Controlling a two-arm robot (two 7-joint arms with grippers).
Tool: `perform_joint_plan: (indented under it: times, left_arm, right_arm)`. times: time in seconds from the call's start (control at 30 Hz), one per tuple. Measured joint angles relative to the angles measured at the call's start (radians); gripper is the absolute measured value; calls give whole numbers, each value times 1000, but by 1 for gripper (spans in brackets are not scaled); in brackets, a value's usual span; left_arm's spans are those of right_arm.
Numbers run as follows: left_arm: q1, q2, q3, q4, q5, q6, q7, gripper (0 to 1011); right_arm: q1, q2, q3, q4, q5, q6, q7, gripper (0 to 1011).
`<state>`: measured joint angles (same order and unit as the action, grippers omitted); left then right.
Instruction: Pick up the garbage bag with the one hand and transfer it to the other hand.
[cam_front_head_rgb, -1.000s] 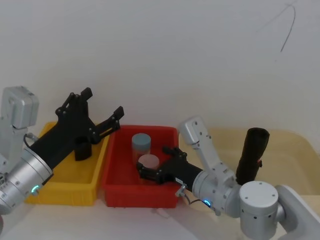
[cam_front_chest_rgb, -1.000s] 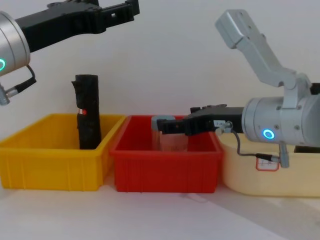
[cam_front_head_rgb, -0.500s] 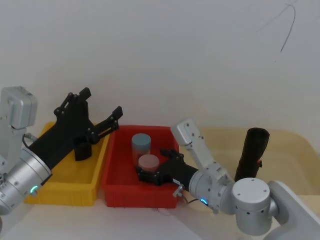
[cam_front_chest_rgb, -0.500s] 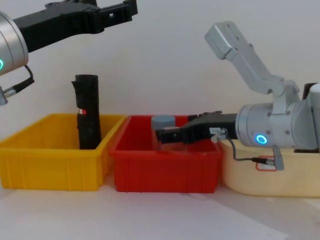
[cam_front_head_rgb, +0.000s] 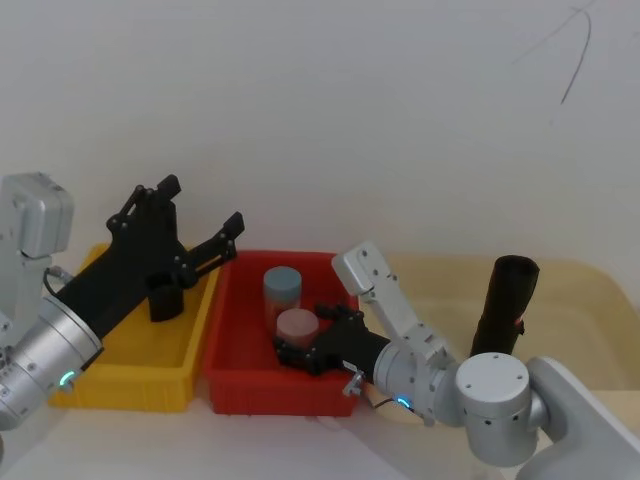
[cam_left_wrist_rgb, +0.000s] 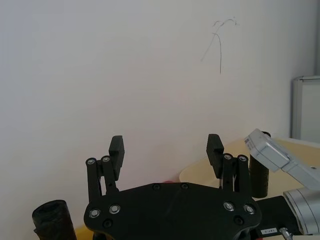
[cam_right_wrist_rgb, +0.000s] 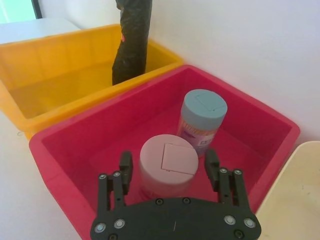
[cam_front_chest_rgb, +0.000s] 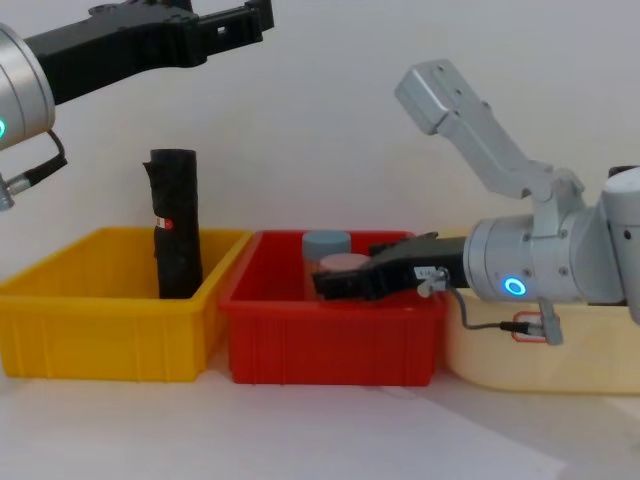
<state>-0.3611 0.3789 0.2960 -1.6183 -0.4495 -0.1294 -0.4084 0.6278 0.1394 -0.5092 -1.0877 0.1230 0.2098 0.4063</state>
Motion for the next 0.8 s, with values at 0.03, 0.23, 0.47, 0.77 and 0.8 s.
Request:
perform_joint_plan:
  times: [0.03,0.23,0.47,0.77,0.8]
  left_arm:
    - [0,0,0,0,0,0,0,1001]
    - [0,0,0,0,0,0,0,1001]
    - [0,0,0,0,0,0,0,1001]
    - [0,0,0,0,0,0,0,1001]
    - [0,0,0,0,0,0,0,1001]
  right_arm:
    - [1,-1,0,3,-2,0,0,879]
    - [5,-4,2,8,-8,0,0,704]
    - [4,-5,12,-5,-10,0,-2,682]
    - [-11,7,45,-89,10,-5,-10,682]
    - [-13,9,48,-97,13,-6,-11,682]
